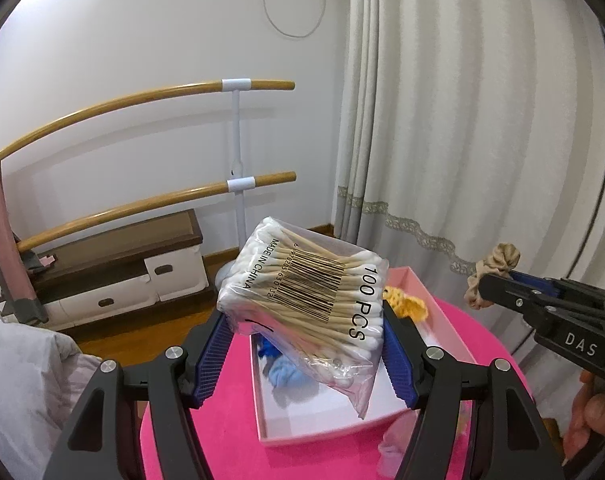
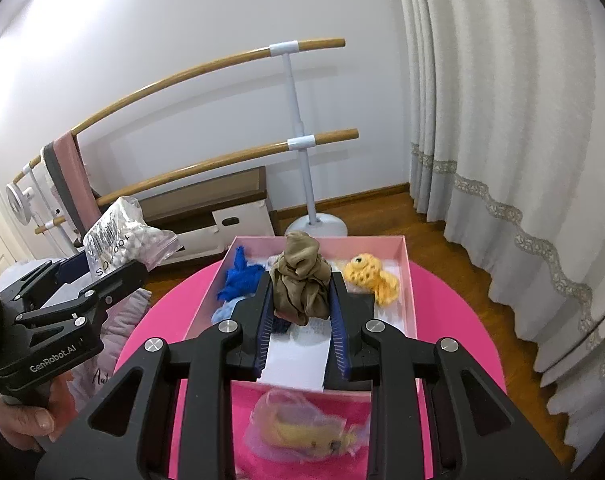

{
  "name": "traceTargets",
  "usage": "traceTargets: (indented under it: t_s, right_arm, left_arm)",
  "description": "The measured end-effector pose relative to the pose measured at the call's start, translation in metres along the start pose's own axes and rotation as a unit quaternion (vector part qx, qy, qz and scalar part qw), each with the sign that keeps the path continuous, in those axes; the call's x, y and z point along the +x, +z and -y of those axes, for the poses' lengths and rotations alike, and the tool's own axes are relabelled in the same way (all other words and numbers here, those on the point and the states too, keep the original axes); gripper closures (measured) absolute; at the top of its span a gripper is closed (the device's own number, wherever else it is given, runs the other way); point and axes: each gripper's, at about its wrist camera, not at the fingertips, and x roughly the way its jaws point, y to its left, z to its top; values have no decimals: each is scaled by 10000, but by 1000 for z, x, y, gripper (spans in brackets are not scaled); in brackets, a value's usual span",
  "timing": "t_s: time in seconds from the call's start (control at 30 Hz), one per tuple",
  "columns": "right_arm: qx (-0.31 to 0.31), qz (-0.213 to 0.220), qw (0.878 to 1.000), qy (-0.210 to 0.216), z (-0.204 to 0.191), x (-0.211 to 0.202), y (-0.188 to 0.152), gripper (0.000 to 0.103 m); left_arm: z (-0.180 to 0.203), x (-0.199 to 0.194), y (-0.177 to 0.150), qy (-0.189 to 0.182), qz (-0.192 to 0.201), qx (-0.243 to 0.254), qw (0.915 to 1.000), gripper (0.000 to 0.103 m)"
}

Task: Organize soft objects
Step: 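Carry the swab bag and scrunchie over the pink box with both grippers, then open both grippers to drop the swab bag and scrunchie into the box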

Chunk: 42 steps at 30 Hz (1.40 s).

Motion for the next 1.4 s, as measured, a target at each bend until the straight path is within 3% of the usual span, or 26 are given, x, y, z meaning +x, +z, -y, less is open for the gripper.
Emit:
traceTargets:
  t_s: [0.27, 0.6, 1.1, 1.2, 1.27, 1.33, 1.4]
  right_arm:
    - [36, -136, 9999, -56, 7, 27, 19, 79]
    - [138, -452, 9989, -29, 18, 63, 8, 79]
    - [138, -867, 9961, 73, 21, 97, -2, 76]
    - [207, -931, 9954, 120, 22, 102, -6, 66]
    - [316, -947, 9949, 175, 26, 104, -10, 49]
    - [397, -967, 9943, 218, 30, 104, -14, 41]
    - [459, -953, 9941, 230, 33, 103, -17, 26]
  left_arm:
    - [10, 38, 14, 38, -56, -16, 10000, 39]
    - [20, 88, 25, 28, -335, -52, 9994, 39]
    - [20, 125, 28, -28, -653, -94, 9978, 36]
    - [19, 133, 29, 1, -734, -113, 9972, 20]
    - [19, 134, 30, 60, -702, -70, 9975, 8]
    - [19, 133, 31, 100, -630, -30, 9980, 5]
    - [18, 132, 31, 141, -590, -45, 9982, 3]
